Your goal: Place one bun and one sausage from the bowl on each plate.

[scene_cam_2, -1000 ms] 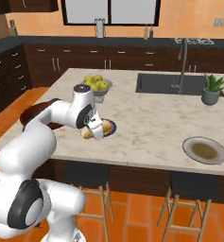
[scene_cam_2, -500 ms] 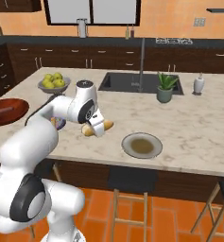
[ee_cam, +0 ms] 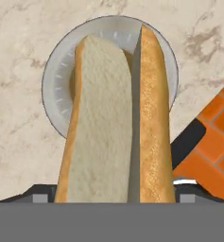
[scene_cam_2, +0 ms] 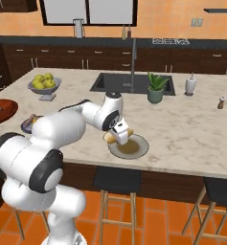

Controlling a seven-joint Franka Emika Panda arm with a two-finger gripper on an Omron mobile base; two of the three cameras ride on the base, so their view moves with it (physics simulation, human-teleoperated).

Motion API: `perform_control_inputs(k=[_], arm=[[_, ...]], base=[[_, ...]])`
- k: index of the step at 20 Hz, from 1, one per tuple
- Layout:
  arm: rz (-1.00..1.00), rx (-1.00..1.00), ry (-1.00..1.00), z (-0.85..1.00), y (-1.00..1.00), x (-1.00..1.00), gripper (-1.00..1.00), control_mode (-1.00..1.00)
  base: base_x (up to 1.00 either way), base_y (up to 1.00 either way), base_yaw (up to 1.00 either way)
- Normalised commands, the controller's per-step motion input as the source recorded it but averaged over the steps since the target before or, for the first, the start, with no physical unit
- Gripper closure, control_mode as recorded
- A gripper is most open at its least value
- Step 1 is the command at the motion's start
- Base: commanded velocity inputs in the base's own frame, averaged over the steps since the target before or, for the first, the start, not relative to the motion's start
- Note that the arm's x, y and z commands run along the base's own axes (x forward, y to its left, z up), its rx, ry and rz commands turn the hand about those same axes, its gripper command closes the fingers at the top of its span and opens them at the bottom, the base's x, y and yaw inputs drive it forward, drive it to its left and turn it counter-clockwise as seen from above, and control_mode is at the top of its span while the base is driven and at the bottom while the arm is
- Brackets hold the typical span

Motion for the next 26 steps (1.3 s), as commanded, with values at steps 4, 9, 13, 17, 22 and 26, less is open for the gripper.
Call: perform_control_inputs(k=[4,9,13,17,22,26], arm=[[0.00,0.00,0.00,-0.58,-0.09,0.80,1.00,-1.00],[-0.01,0.00,-0.01,-0.63,0.00,0.57,1.00,-1.00],[-0.08,-0.01,-0.05,-0.43,0.00,0.35,1.00,-1.00],[-0.09,0.00,-0.04,-0.29,-0.03,0.35,-1.00,-1.00],[-0.06,0.00,-0.01,-0.04,-0.22,0.03,-1.00,-1.00],[0.00,0.00,0.00,0.00,-0.01,-0.01,-1.00,-1.00]], base=[[0.00,0.00,0.00],[0.00,0.00,0.00],[0.00,0.00,0.00],[0.00,0.00,0.00],[0.00,0.00,0.00],[0.00,0.00,0.00]])
